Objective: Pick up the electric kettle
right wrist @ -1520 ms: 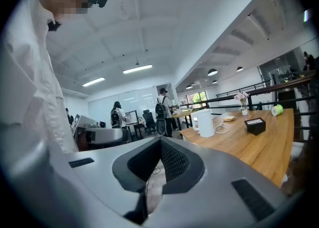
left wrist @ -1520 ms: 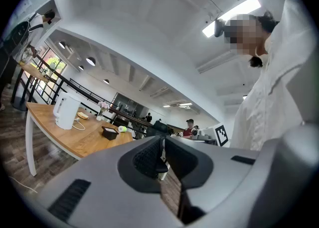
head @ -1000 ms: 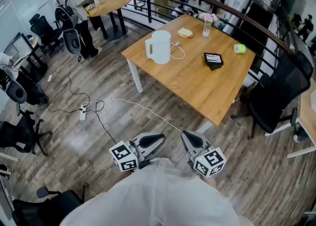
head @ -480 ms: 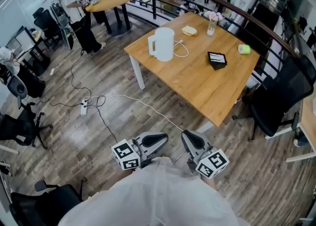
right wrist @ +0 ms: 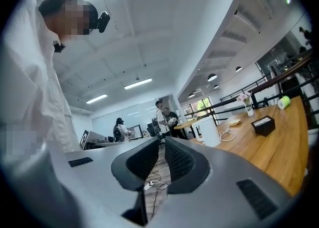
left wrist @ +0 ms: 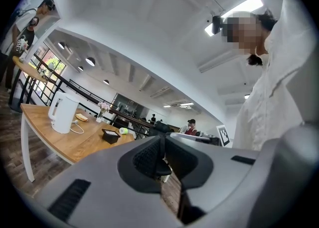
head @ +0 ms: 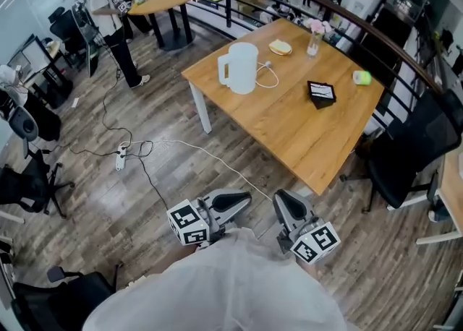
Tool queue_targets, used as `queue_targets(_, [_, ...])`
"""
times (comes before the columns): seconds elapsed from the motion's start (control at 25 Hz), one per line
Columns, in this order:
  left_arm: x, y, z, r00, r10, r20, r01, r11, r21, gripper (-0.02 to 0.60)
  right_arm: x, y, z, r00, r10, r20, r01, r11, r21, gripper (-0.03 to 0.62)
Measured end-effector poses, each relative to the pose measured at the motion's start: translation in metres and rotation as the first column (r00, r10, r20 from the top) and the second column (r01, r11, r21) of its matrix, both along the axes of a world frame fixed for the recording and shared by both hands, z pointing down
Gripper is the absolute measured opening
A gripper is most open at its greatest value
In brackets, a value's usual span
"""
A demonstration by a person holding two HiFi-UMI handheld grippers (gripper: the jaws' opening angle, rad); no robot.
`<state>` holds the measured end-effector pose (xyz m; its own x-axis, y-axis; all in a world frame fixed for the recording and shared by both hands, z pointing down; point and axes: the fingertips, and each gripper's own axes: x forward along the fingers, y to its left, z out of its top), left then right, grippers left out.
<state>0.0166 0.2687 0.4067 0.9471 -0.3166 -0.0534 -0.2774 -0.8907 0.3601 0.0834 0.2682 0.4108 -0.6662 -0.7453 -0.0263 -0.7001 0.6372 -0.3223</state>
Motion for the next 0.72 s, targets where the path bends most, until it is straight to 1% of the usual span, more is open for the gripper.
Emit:
queue_targets(0.12, [0.007,-0.019,0.002,1.0,0.024,-0.011,-0.024,1.0,0.007,0.026,0.009,-0.022,0.001,1.0,0.02,0.001,-0.02,1.0,0.0,0.02])
queue_targets(0.24, [0.009,-0.042,0.003,0.999,0.03,-0.014,-0.03,0.999,0.014,0.026,0.011,-0.047,0.001,1.0,0.025,0.008,-0.025,1.0,0.004,0.02])
queue_targets(0.52, [0.005,-0.1,0.014,1.0,0.017,-0.022,-0.017,1.0,0.021,0.026,-0.006,-0.102,0.014,1.0,-0.02,0.019,0.02,1.0,-0.008,0.02])
queue_targets(0.72, [0.0,-0.137,0.022,1.0,0.014,-0.019,-0.013,1.0,0.016,0.026,-0.011,-0.14,0.023,0.999,-0.024,0.031,0.024,0.999,-0.021,0.02])
